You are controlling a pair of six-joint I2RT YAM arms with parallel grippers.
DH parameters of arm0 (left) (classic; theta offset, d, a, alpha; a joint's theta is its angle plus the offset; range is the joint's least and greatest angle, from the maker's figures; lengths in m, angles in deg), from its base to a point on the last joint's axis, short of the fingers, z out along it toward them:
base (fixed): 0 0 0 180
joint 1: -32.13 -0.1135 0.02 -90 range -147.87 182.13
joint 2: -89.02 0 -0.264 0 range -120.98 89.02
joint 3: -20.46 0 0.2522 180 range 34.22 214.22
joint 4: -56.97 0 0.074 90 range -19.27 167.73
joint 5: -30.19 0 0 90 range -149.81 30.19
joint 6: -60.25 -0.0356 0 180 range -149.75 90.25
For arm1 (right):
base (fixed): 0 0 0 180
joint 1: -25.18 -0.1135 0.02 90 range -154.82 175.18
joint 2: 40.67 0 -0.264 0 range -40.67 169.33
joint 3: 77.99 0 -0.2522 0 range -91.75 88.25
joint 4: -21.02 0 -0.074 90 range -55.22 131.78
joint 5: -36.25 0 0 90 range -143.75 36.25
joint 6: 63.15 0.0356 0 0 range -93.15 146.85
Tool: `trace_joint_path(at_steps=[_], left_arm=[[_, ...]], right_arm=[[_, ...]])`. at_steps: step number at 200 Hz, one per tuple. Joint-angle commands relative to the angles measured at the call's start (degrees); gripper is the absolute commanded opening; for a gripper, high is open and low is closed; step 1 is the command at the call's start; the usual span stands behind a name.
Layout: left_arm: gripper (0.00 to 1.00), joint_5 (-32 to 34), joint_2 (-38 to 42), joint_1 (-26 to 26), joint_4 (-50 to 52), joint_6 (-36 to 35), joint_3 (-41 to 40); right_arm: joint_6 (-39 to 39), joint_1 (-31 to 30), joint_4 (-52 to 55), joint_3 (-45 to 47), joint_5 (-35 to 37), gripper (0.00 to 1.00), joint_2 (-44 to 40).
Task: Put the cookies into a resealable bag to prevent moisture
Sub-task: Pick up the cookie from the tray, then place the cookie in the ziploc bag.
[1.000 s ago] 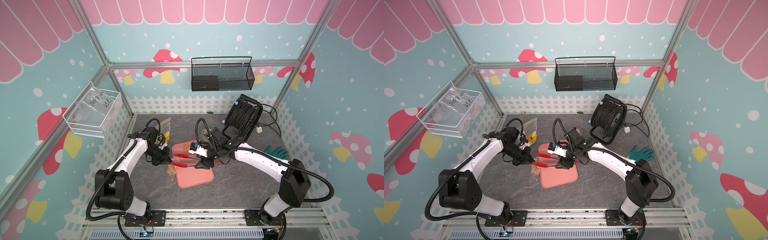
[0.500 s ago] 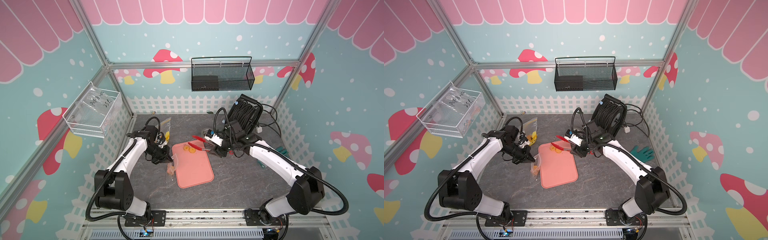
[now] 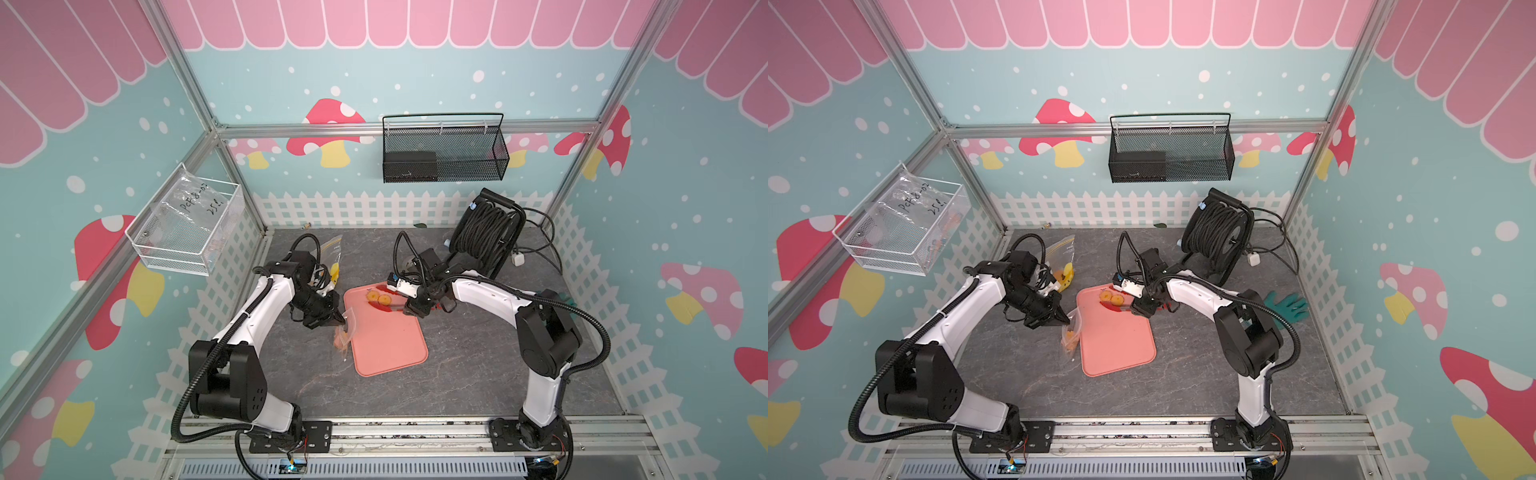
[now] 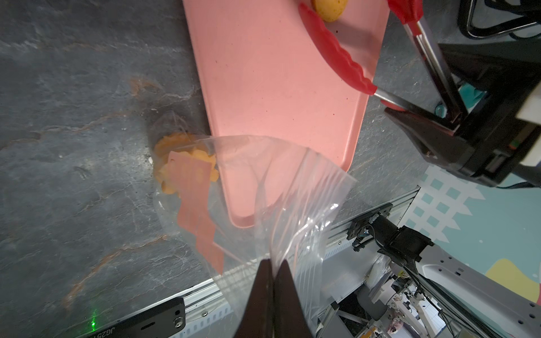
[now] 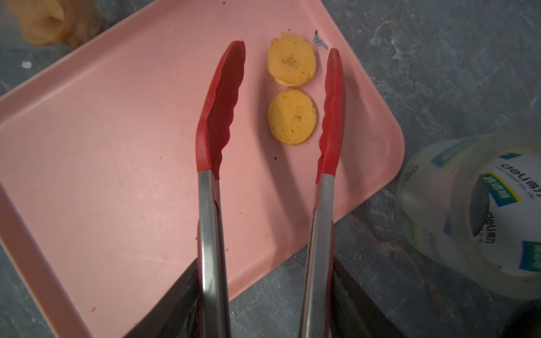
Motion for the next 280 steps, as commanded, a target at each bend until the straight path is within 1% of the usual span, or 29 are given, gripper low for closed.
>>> trace_joint_path(at_steps=[1, 35, 60, 72, 91, 105, 121, 131, 156, 170, 189, 199, 220, 250, 280], left_arm=[[0.00, -0.14, 0.55, -0.34, 0.64, -1.20, 0.36], [0.00, -0.26, 0.19, -0.35, 0.63, -1.45, 0.36], [0.00, -0.23, 0.19, -0.34, 0.64, -1.56, 0.10], [0.00, -0.24, 0.19, -0.39, 0.64, -1.65, -0.04], [0.00, -0.20, 0.27, -0.35, 0.63, -1.74, -0.25], [0.00, 0.01, 0.45, -0.38, 0.65, -1.74, -0.34], [0.00, 0.03, 0.46, -0.34, 0.59, -1.74, -0.43], [0.00, -0.05, 0.38, -0.34, 0.62, -1.82, -0.37], [0.00, 0.34, 0.12, -0.34, 0.82, -1.91, -0.17], [0.00, 0.46, -0.06, -0.38, 0.92, -2.00, 0.01], [0.00, 0.71, -0.32, -0.42, 1.17, -2.12, 0.37], [0.00, 0.73, -0.49, -0.34, 1.28, -2.17, 0.64], [0.00, 0.75, -0.50, -0.34, 1.41, -2.00, 1.23], [0.00, 0.00, -0.26, -0.39, 1.42, -1.74, 1.51], [0.00, -0.74, 0.36, -0.39, 1.41, -1.66, 1.06]], right_arm=[[-1.28, -0.33, -0.85, -2.80, -0.60, 0.63, 2.26], [-3.12, -1.48, 1.61, -4.50, -2.57, 0.62, 4.98], [-2.91, -1.61, 3.34, -5.93, -1.24, 0.60, 6.38], [-2.56, -1.57, 4.11, -6.88, -0.83, 0.53, 6.40], [-1.99, -1.68, 3.96, -7.26, -1.13, 0.39, 4.49], [-1.89, -1.73, 3.78, -6.91, -0.55, 0.35, 2.30], [-1.89, -1.72, 4.04, -6.02, 0.31, 0.34, 0.02], [-1.74, -1.72, 4.04, -4.81, 0.15, 0.34, -3.89], [-0.05, -1.74, 3.83, -0.49, -2.49, 0.34, -11.20], [1.43, -1.76, 3.37, 2.30, -6.13, 0.34, -15.62], [3.71, -2.02, 1.99, 5.73, -14.02, 0.33, -21.03], [4.66, -2.90, 1.42, 7.22, -16.80, 0.33, -22.90], [5.78, -5.58, 0.47, 9.67, -20.18, 0.33, -24.51], [6.24, -7.12, -1.31, 10.58, -20.30, 0.34, -22.64], [5.55, -7.99, -2.39, 9.07, -20.17, 0.37, -19.30]])
